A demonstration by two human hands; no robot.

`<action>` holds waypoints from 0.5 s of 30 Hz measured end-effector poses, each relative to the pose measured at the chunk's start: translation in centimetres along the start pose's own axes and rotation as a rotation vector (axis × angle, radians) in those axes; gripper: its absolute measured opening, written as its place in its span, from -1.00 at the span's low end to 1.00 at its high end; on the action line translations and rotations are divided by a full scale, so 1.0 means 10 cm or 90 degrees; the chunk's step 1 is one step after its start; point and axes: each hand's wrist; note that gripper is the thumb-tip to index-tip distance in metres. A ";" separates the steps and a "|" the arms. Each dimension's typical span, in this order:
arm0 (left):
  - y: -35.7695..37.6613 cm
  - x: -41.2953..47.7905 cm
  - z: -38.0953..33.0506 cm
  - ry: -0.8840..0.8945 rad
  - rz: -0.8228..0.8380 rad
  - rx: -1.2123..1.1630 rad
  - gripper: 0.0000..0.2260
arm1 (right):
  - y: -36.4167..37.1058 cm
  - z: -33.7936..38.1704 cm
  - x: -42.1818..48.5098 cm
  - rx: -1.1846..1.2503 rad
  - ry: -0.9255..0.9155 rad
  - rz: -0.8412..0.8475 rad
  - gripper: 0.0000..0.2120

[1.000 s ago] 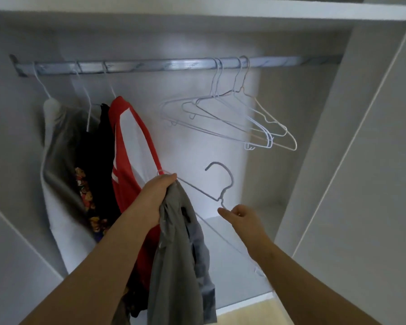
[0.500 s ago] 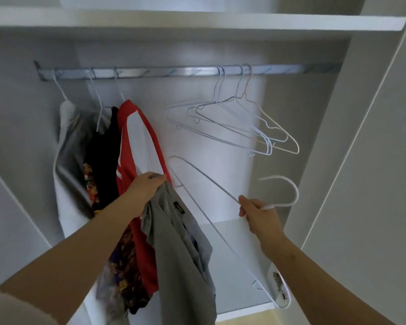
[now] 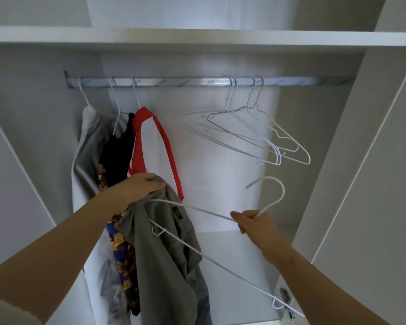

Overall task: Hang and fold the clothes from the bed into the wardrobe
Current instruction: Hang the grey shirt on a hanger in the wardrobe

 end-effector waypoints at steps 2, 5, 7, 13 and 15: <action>0.08 -0.08 -0.09 0.026 0.009 0.005 -0.90 | 0.07 0.02 0.00 -0.006 0.007 -0.012 -0.54; 0.23 -0.22 -0.22 0.041 0.027 -0.066 -0.91 | 0.17 0.02 -0.01 -0.020 0.024 -0.015 -0.54; 0.33 -0.30 -0.30 0.054 0.064 -0.138 -0.87 | 0.23 0.02 -0.03 -0.023 0.022 -0.012 -0.57; 0.53 -0.38 -0.47 0.079 0.155 -0.225 -0.83 | 0.37 0.16 -0.07 0.043 -0.039 0.045 -0.81; 0.46 -0.35 -0.47 0.083 0.102 -0.199 -0.83 | 0.35 0.19 -0.05 0.029 -0.052 0.043 -0.81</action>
Point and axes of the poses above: each hand's wrist, its own x-axis towards the middle knuckle, its own y-axis out of the palm, z = x × y, and after that the axes turned 14 degrees about x, right-handed
